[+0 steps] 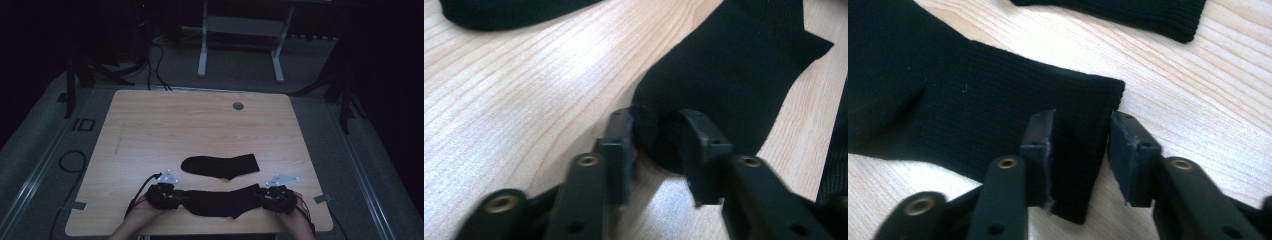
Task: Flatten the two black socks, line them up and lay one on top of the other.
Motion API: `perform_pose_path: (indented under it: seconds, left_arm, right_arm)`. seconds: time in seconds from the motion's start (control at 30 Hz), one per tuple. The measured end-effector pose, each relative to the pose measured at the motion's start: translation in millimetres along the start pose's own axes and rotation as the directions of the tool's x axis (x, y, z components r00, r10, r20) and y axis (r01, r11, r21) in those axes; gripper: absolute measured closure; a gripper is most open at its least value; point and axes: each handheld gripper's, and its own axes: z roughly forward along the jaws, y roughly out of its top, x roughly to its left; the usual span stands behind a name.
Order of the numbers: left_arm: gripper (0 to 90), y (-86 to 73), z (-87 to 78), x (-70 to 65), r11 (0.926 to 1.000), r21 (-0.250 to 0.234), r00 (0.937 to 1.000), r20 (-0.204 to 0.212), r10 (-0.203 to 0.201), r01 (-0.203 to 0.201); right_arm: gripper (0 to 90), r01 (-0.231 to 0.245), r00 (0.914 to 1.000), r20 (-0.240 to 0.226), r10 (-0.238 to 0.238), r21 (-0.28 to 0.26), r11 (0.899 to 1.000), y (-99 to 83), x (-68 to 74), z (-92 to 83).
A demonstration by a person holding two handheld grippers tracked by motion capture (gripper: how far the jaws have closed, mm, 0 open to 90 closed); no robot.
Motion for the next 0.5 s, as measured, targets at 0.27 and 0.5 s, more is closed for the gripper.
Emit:
perform_pose_path:
  seconds: [0.27, 0.5]
  left_arm:
    - [86.2, 3.5, -9.8, -2.8, 0.9985, -0.05, 0.9994, -0.025, -0.022, 0.021]
    - [86.5, 22.5, -32.3, -1.3, 0.9936, -0.113, 0.9988, -0.046, -0.017, 0.011]
  right_arm:
    - [83.7, -0.011, 0.9995, -0.03, 0.01, -0.025, 1.0, 4.2, 5.1, -8.4]
    - [83.8, -0.015, 0.9994, -0.033, 0.011, -0.143, 0.99, 25.5, 1.6, -39.0]
